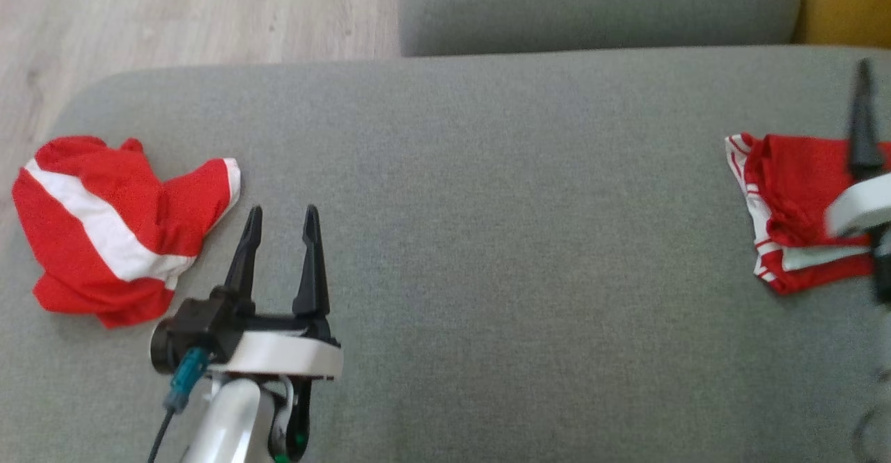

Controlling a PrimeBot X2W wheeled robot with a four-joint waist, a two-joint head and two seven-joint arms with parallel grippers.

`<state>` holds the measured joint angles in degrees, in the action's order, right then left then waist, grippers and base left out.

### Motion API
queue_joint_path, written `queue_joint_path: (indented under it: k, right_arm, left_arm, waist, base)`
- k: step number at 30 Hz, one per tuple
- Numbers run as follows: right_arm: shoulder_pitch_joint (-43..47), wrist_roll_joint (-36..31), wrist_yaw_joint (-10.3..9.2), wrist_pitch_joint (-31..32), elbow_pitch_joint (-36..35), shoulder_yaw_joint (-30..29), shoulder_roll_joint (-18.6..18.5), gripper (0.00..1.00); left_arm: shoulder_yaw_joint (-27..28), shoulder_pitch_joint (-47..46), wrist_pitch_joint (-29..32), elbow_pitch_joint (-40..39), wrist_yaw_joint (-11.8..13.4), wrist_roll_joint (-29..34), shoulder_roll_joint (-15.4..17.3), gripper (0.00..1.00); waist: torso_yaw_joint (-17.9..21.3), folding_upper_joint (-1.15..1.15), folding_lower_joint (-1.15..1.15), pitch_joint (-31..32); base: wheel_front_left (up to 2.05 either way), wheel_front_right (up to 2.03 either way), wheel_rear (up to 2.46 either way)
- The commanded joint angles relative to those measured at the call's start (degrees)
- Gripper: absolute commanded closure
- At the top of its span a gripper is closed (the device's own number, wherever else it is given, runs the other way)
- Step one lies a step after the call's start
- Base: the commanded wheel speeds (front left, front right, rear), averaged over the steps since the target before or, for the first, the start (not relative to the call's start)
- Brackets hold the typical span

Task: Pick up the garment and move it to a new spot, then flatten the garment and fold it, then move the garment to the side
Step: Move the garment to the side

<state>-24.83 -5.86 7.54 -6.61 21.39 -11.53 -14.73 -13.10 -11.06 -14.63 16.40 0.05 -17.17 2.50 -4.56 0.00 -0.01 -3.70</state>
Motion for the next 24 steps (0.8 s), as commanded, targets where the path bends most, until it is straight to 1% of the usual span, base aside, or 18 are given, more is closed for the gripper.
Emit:
queue_joint_path:
  k: [1, 6, 9, 13, 17, 24]
  right_arm:
    - [0.58, 1.37, -0.05, 0.32, -4.13, 1.2, 1.26, 0.0]
    - [6.15, 3.7, -0.05, 1.62, -12.33, 3.14, 8.4, 0.0]
    - [9.29, 5.14, -0.05, 0.78, -14.14, 4.32, 10.73, 0.0]
    - [14.16, 7.05, -0.05, -2.67, -12.27, 5.04, 11.7, 0.0]
    - [19.1, 11.08, -0.05, -6.24, -8.27, 6.51, 11.82, 0.0]
    - [22.15, 12.75, -0.05, -8.2, -4.12, 9.42, 11.84, 0.0]
  left_arm:
    - [1.79, -0.81, -0.37, -1.83, 0.39, -0.44, 0.38, 0.0]
    - [1.81, 0.86, -0.37, -1.81, 0.4, -0.18, 0.38, 0.0]
    - [1.62, 1.67, -0.37, -1.75, 0.44, -0.15, 0.38, 0.0]
    - [1.23, 2.65, -0.37, -1.59, 0.47, -0.15, 0.38, 0.0]
    - [1.27, 3.65, -0.37, -1.25, 0.67, -0.14, 0.38, 0.0]
    - [1.43, 4.82, -0.37, -0.53, 0.8, -0.07, 0.38, 0.0]
  waist:
    - [-0.19, 0.0, 0.01, 1.21]
    - [-0.45, 0.0, 0.01, 2.42]
    - [-0.71, 0.0, 0.01, 2.92]
    - [-1.33, 0.0, 0.01, 3.58]
    - [-1.85, 0.0, 0.01, 4.01]
    - [-1.75, 0.0, 0.01, 4.0]
  base:
    - [0.0, 0.0, 0.0]
    - [0.0, 0.0, 0.0]
    - [0.0, 0.0, 0.0]
    - [0.0, 0.0, 0.0]
    - [0.0, 0.0, 0.0]
    - [0.0, 0.0, 0.0]
